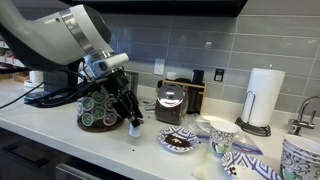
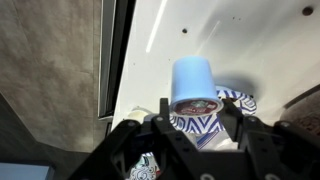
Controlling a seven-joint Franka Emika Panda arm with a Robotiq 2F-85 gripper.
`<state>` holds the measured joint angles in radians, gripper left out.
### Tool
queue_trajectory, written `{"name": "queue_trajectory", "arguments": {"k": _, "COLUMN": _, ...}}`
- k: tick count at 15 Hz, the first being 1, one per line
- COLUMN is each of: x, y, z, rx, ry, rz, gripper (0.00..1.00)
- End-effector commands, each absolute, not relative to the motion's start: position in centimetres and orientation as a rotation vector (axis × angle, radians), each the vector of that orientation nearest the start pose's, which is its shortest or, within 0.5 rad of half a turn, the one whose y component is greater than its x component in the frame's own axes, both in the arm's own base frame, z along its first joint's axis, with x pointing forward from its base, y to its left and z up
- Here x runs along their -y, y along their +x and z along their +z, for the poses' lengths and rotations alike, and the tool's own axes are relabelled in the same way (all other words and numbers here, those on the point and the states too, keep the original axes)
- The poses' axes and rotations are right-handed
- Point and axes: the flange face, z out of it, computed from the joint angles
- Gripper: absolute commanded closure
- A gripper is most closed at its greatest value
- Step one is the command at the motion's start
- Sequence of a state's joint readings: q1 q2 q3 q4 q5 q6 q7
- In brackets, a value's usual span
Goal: Remove the bottle from the bottle holder and put it on the table
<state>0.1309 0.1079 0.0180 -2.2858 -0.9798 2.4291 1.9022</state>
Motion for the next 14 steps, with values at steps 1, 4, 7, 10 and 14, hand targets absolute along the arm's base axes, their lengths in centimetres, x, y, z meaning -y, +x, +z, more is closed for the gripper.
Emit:
{"name": "queue_trajectory", "arguments": {"k": 1, "x": -7.2, "y": 51.3, "z": 30.2, "rx": -1.579, "ry": -2.879, "rz": -1.011, "gripper": 0.71}}
{"name": "queue_trajectory", "arguments": {"k": 4, "x": -6.6, "y": 50.8, "z": 29.5, "rx": -1.588, "ry": -2.888, "rz": -1.026, "gripper": 0.71}}
{"name": "queue_trajectory", "arguments": {"k": 7, "x": -6.1, "y": 50.5, "z": 28.8, "rx": -1.611, "ry": -2.882, "rz": -1.055, "gripper": 0.71}}
{"name": "queue_trajectory", "arguments": {"k": 10, "x": -5.4, "y": 49.9, "z": 28.2, "rx": -1.637, "ry": -2.853, "rz": -1.121, "gripper": 0.71}}
{"name": "queue_trajectory", "arguments": {"k": 14, "x": -4.6, "y": 49.1, "z": 27.3, "rx": -1.670, "ry": -2.811, "rz": -1.159, "gripper": 0.71}}
